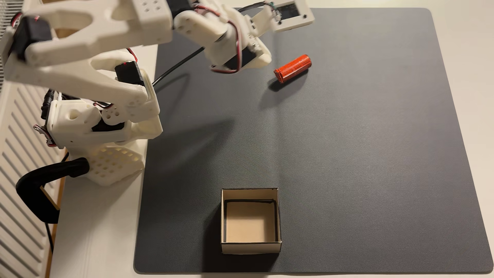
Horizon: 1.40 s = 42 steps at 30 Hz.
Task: Pick the red object and place it in the box
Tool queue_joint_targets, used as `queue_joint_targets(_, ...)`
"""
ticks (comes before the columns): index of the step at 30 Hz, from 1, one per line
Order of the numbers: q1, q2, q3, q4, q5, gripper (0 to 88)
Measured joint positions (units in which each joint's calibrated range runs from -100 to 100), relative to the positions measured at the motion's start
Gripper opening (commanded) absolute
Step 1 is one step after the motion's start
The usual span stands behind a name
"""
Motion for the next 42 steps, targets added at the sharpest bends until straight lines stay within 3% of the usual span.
queue_joint_targets(7,-1.41,16.3,-9.49,-3.57,0.11,36.7)
queue_joint_targets(12,-3.12,23.98,-9.67,-12.61,0.16,43.1)
queue_joint_targets(27,-7.05,39.07,-10.77,-24.09,-0.22,41.5)
queue_joint_targets(36,-7.05,40.79,-11.22,-24.35,0.22,20.9)
queue_joint_targets(42,-6.31,42.35,-11.95,-25.13,0.22,18.3)
